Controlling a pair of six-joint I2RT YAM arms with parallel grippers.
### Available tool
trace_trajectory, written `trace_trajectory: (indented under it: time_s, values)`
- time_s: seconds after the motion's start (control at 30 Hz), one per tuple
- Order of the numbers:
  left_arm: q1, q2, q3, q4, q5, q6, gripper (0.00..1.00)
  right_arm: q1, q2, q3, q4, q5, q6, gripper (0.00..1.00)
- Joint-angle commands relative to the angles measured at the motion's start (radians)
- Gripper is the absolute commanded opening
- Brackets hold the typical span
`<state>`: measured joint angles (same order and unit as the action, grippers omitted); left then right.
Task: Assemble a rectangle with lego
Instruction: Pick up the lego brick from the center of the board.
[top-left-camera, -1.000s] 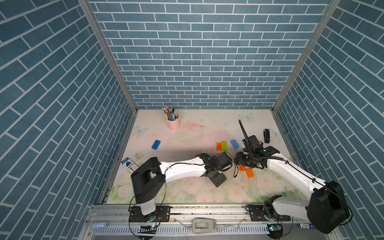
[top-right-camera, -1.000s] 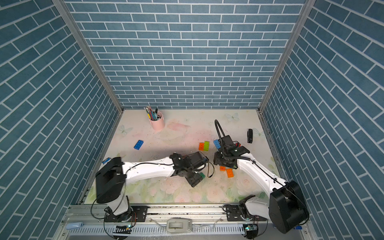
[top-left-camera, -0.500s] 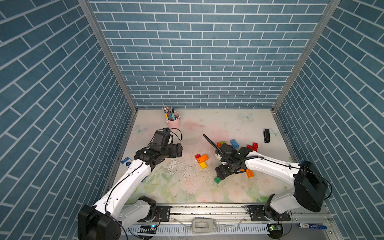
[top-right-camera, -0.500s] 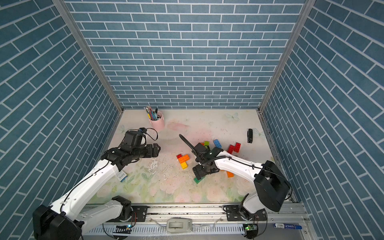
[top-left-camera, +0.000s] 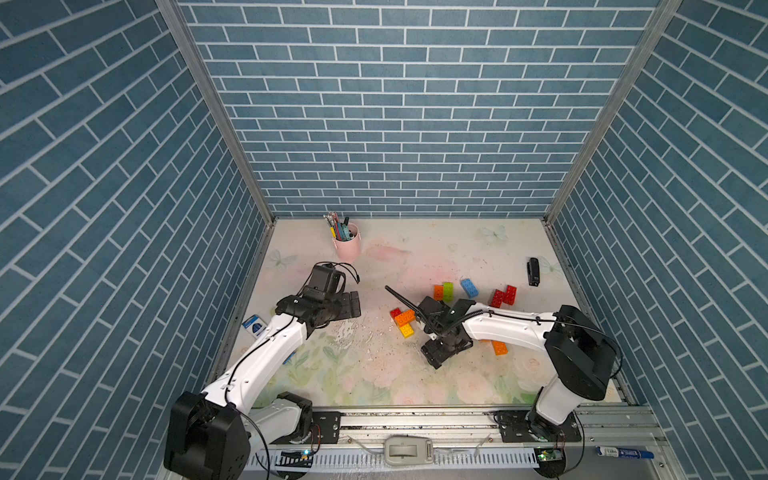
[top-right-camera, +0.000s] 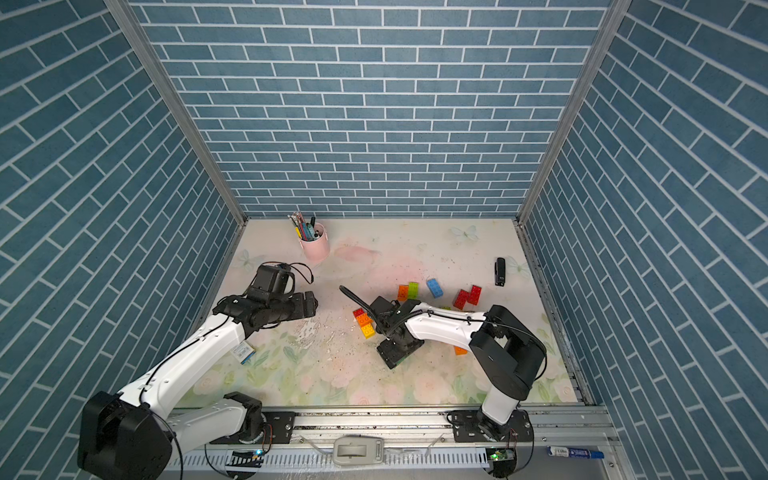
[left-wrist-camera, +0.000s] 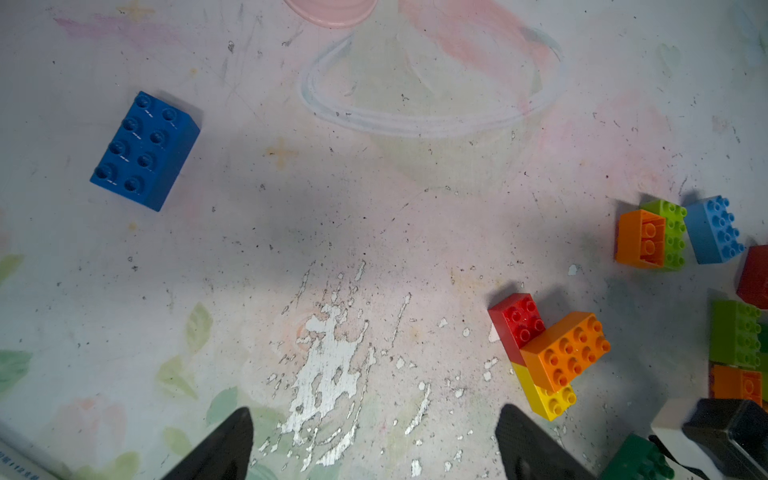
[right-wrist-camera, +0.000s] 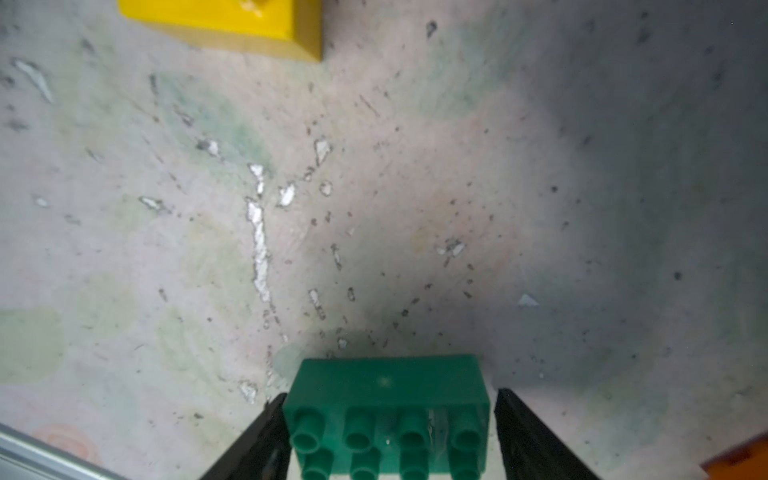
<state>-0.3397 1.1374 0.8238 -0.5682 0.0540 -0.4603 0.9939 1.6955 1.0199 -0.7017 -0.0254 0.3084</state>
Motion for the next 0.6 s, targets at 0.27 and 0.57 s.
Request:
trace_trajectory:
  time_s: [0.27, 0.57]
  values:
    - [0.007, -0.016, -0.018, 0.024, 0.006, -0.011, 0.93, 0.007, 0.021, 0.035, -0.009, 0.051, 0.001, 0.63]
    - [0.023, -0.052, -0.009, -0.009, -0.056, -0.014, 0.92, 0.002, -0.011, 0.252, -0.180, 0.055, 0.063, 0.57]
